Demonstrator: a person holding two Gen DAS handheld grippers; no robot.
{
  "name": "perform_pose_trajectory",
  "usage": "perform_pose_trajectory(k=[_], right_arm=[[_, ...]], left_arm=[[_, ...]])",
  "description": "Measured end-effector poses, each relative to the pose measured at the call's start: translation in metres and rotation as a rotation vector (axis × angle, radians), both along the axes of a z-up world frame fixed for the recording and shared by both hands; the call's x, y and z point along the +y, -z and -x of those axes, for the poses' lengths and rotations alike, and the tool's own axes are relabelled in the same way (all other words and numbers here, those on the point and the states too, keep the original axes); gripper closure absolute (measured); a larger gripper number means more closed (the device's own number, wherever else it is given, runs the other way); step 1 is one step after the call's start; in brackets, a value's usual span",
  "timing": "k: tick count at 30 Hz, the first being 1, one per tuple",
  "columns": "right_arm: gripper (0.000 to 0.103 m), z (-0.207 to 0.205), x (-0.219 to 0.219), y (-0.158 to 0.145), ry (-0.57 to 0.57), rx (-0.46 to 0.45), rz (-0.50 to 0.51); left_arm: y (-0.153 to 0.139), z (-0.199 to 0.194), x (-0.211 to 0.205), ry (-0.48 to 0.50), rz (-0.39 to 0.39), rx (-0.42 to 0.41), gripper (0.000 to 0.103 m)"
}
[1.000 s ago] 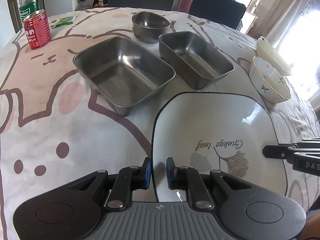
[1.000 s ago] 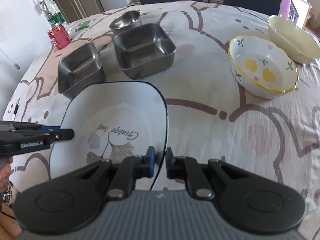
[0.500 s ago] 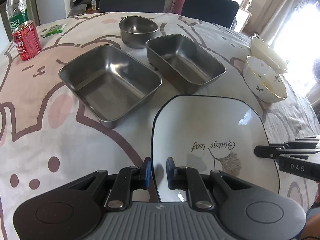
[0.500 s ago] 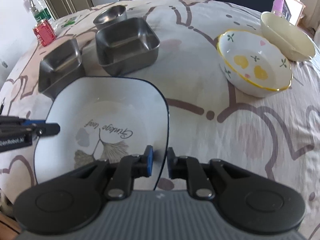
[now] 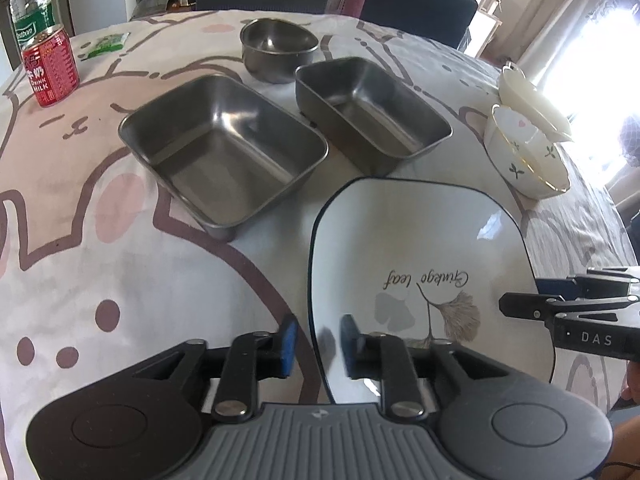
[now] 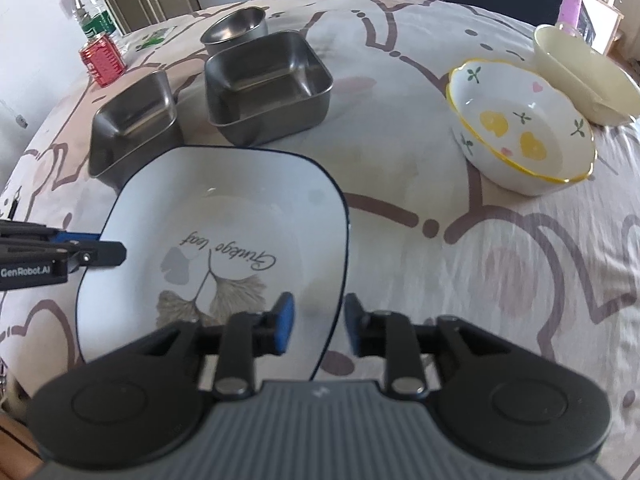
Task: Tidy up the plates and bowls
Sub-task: 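Lower the white plate onto the tablecloth and open both grippers, then move both grippers to the cream bowl and close the right gripper on its rim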
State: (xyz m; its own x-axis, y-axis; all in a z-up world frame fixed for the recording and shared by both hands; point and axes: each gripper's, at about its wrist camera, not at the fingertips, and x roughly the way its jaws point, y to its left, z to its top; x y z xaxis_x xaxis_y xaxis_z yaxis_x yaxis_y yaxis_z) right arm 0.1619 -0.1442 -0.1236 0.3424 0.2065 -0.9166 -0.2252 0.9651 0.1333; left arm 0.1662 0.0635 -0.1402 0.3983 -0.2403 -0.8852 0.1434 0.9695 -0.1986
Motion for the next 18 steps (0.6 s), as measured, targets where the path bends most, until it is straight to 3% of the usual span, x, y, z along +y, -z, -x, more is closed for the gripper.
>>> perform_pose_trajectory(k=[4, 6, 8, 15, 18], right_arm=[[0.044, 0.003, 0.003, -0.001, -0.02, -0.006, -0.002], [0.038, 0.005, 0.002, -0.002, -0.018, -0.012, -0.01], [0.029, 0.006, -0.001, -0.004, -0.013, -0.018, -0.019], [0.002, 0.013, -0.016, -0.014, -0.006, -0.076, -0.032], [0.0, 0.016, -0.023, -0.02, -0.012, -0.099, -0.041]], left_arm=[[0.0, 0.004, -0.001, 0.01, -0.006, 0.004, 0.045], [-0.002, 0.006, -0.001, 0.007, -0.013, 0.004, 0.022], [-0.005, 0.009, -0.002, 0.011, -0.015, -0.006, 0.014], [-0.02, 0.017, -0.007, 0.017, -0.019, -0.041, 0.0], [-0.03, 0.018, -0.013, 0.013, -0.015, -0.066, 0.0]])
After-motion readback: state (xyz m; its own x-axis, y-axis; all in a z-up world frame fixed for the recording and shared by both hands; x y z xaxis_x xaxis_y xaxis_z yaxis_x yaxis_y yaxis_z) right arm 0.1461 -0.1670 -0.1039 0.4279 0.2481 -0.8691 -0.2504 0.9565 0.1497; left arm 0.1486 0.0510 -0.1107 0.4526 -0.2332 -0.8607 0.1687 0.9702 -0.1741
